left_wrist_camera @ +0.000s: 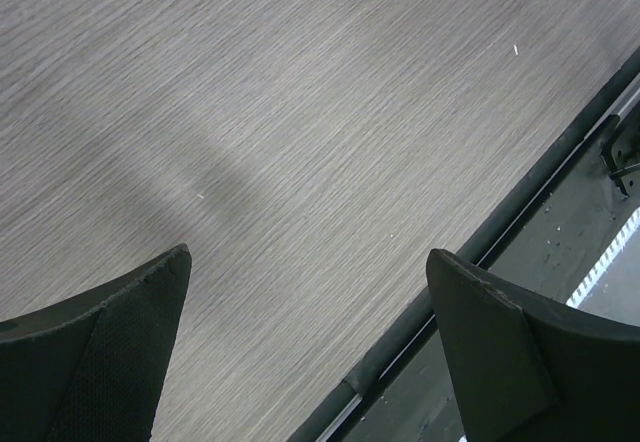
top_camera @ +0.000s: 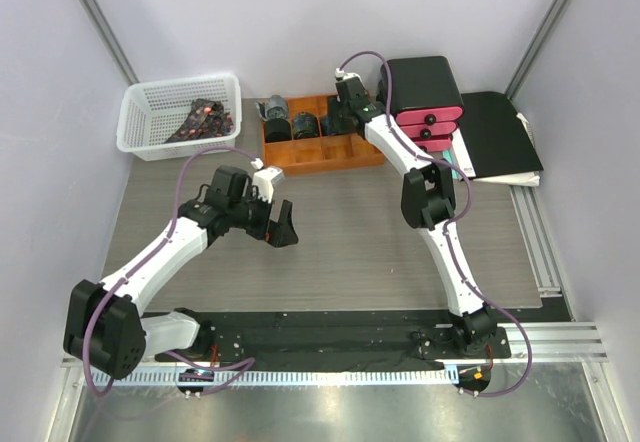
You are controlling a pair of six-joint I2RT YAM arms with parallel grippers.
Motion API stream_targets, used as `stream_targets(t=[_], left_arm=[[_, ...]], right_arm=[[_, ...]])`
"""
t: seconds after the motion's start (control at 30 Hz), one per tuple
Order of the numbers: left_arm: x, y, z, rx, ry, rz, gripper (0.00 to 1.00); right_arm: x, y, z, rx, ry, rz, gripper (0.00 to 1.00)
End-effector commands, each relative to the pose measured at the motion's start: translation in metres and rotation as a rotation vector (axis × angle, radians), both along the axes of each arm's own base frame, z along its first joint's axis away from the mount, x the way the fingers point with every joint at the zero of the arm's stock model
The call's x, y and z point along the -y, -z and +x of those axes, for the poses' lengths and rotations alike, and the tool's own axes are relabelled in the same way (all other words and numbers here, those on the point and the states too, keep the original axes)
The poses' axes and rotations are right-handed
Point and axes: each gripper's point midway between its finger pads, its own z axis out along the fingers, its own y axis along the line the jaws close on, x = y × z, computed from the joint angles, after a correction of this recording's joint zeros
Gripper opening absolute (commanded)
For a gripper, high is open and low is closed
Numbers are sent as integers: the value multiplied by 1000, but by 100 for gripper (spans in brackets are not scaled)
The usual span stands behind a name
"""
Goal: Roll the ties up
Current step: Place the tie in the storage box, then reset both arms
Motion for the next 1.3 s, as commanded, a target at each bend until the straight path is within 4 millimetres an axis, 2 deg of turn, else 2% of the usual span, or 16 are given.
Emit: stream_targets(t=[0.0,0.17,0.33,0.5,0.7,0.77,0.83,0.93,1.0,1.03,1.07,1.1,1.13,1.17,1.23,1.27], left_arm=[[1,-13,12,20,-30,-14,100],[3,-21,16,0,-37,-18,100],[1,-29,13,11,-34,-22,100],[-2,-30,12,14,-32,-3,100],[-3,-29,13,15,-32,9,100],[-5,-32,15,31,-40,12,100],[-5,-40,19,39,-49,8,100],[-6,-48,34,28,-81,18,100],[-6,-40,38,-61,-93,33,100],[-3,-54,47,-47,-91,23,100],[-4,-54,45,-85,-86,36,100],[-7,-48,53,-117,-101,48,100],[-7,-60,62,-102,-105,38,100],[-8,-60,66,-116,-105,34,100],[-15,-58,75,-188,-135,21,100],[-22,-57,78,-222,-168,11,100]], right_arm=[[-13,-42,5,69,-20,67,56],[-15,-83,13,175,-34,93,67],[-18,-121,14,254,-54,129,68],[-21,-130,13,281,-75,138,69],[-23,-115,13,263,-96,121,66],[-25,-118,11,261,-106,132,66],[-23,-136,8,284,-109,146,69],[-30,-174,-10,312,-185,195,73],[-26,-173,-22,286,-213,200,80],[-20,-196,-32,307,-217,208,87],[-12,-182,-38,266,-211,194,92],[-7,-188,-45,264,-215,194,96],[-1,-203,-59,266,-231,201,100],[11,-191,-65,228,-222,185,100],[26,-186,-82,171,-235,174,100],[44,-187,-93,153,-220,168,100]])
